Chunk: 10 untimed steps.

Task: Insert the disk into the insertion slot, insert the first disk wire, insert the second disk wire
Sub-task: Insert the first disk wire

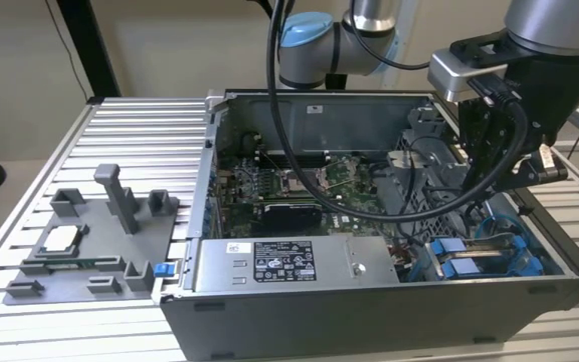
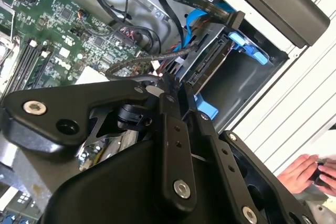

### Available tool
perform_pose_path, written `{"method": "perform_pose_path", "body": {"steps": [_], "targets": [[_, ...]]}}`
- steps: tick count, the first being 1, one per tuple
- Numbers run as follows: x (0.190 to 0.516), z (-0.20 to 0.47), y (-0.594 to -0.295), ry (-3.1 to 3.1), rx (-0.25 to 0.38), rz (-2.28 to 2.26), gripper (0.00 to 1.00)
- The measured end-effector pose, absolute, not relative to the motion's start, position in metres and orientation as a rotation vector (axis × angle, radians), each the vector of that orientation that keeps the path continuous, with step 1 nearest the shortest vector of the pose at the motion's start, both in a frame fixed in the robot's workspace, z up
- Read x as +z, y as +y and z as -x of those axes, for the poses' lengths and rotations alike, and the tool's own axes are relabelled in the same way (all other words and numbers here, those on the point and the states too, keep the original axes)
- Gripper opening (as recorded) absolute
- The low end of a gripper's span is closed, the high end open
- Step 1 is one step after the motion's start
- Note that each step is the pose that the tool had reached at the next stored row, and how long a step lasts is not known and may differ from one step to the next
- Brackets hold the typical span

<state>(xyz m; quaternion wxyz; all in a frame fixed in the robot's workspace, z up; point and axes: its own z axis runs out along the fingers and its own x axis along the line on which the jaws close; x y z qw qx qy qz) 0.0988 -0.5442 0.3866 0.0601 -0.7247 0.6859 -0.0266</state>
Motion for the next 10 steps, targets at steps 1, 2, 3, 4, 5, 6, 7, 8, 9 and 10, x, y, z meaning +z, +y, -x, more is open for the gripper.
{"method": "perform_pose_path", "body": {"steps": [1,2,3,4,5,6,7,8,9,10], "targets": [[0.3866,-0.0988,-0.5442,2.076,-0.081,2.194,0.0],[0.3866,-0.0988,-0.5442,2.076,-0.081,2.194,0.0],[0.3866,-0.0988,-0.5442,2.076,-0.081,2.194,0.0],[0.3866,-0.0988,-0.5442,2.076,-0.081,2.194,0.0],[0.3866,-0.099,-0.5442,2.076,-0.081,2.194,0.0],[0.3867,-0.0996,-0.5442,2.076,-0.081,2.194,0.0],[0.3868,-0.1003,-0.5444,2.076,-0.081,2.194,0.0],[0.3866,-0.1011,-0.5446,2.076,-0.081,2.194,0.0],[0.3866,-0.1021,-0.5447,2.076,-0.08,2.194,0.0],[0.3866,-0.1031,-0.5448,2.076,-0.08,2.194,0.0]]}}
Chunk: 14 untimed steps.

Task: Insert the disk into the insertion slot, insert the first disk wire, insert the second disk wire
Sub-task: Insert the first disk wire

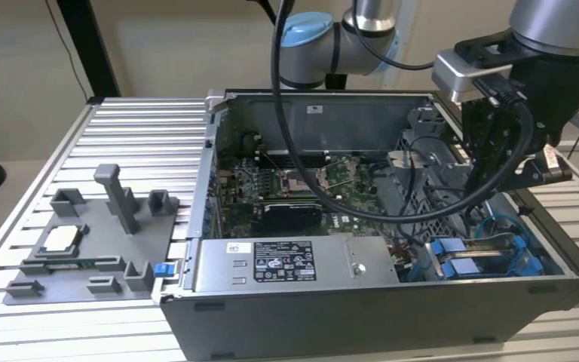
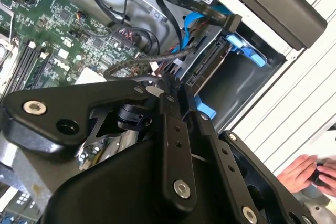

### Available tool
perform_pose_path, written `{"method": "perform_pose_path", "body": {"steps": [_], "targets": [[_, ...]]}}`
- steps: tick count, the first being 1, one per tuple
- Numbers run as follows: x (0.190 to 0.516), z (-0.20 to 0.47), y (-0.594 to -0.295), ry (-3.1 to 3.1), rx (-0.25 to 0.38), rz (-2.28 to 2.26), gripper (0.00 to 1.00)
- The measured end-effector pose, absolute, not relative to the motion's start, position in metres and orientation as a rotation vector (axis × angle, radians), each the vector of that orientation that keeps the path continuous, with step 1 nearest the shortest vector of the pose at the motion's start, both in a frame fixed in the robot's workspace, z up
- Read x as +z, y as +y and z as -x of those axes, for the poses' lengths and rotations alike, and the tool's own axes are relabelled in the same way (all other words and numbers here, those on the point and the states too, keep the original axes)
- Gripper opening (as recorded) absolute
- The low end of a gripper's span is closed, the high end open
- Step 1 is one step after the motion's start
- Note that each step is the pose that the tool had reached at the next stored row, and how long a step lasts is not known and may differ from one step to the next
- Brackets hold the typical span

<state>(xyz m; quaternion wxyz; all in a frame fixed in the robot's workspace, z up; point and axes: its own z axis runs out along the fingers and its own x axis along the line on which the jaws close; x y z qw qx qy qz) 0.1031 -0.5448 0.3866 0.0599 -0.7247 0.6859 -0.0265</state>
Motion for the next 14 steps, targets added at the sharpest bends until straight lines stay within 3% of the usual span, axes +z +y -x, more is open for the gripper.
{"method": "perform_pose_path", "body": {"steps": [14], "targets": [[0.387,-0.116,-0.546,2.077,-0.078,2.195,0.0]]}}
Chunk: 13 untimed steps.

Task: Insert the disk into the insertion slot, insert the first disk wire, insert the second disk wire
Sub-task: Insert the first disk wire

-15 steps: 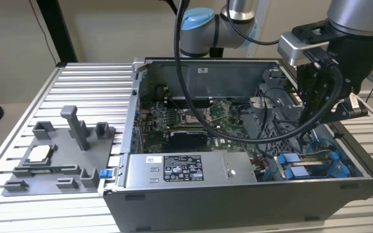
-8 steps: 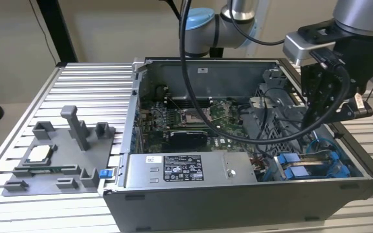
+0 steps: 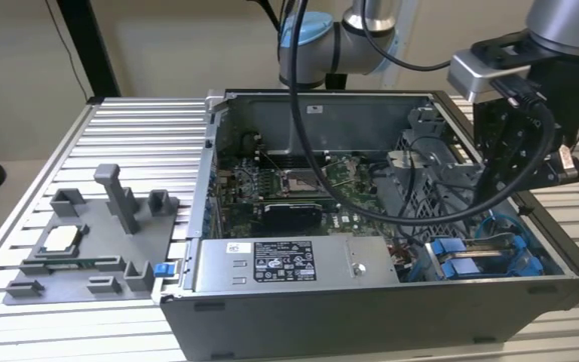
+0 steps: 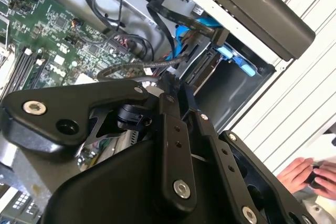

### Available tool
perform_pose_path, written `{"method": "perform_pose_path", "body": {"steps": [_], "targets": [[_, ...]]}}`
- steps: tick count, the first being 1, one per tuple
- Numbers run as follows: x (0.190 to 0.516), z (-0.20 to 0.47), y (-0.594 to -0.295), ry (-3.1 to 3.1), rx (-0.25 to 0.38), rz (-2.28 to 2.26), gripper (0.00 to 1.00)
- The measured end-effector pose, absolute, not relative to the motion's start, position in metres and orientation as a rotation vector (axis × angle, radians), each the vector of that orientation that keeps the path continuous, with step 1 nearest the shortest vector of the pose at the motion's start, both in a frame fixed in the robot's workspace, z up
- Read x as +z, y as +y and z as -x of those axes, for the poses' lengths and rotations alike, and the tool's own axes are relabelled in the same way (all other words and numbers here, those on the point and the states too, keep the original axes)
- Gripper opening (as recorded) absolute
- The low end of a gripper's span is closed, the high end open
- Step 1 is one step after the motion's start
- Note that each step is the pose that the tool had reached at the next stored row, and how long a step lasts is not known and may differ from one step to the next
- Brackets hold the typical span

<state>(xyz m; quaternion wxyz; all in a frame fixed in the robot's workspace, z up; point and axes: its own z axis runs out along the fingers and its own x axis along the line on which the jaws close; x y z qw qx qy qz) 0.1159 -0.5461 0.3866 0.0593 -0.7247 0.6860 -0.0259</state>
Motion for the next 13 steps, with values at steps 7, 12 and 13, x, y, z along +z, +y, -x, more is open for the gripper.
{"method": "perform_pose_path", "body": {"steps": [7,12,13], "targets": [[0.3866,-0.1177,-0.5461,2.077,-0.078,2.195,0.0],[0.3866,-0.1179,-0.5461,2.077,-0.078,2.195,0.0],[0.3866,-0.1179,-0.5461,2.077,-0.078,2.195,0.0]]}}
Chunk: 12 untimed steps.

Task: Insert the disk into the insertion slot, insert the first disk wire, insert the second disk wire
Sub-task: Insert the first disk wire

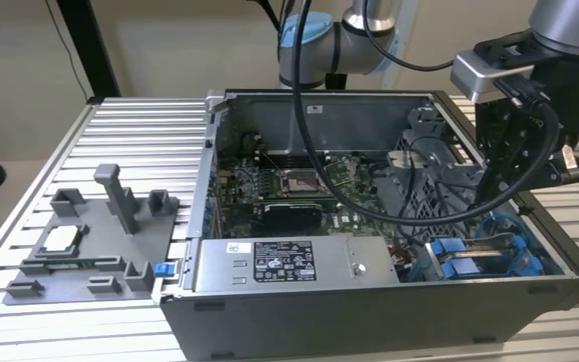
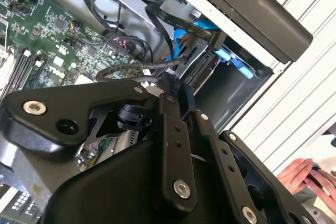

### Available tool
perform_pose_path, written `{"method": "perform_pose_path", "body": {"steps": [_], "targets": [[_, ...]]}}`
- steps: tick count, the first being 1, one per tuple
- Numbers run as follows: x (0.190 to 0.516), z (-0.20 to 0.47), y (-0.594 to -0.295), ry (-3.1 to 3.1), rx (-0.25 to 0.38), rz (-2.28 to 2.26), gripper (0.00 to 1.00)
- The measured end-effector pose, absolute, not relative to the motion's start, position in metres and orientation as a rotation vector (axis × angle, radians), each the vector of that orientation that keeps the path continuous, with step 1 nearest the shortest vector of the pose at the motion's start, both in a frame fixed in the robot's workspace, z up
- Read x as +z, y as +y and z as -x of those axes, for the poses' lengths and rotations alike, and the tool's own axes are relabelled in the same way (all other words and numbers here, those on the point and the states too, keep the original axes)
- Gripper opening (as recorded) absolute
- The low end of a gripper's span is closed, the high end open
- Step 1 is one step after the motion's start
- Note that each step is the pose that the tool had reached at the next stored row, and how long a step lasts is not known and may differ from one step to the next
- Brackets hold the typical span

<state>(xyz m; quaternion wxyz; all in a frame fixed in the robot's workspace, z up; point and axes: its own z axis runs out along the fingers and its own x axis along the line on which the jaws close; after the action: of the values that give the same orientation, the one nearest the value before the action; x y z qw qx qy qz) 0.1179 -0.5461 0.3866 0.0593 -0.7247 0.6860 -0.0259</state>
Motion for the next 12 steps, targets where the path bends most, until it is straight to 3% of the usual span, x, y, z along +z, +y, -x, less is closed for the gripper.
{"method": "perform_pose_path", "body": {"steps": [12], "targets": [[0.385,-0.119,-0.561,2.084,-0.045,2.199,0.0]]}}
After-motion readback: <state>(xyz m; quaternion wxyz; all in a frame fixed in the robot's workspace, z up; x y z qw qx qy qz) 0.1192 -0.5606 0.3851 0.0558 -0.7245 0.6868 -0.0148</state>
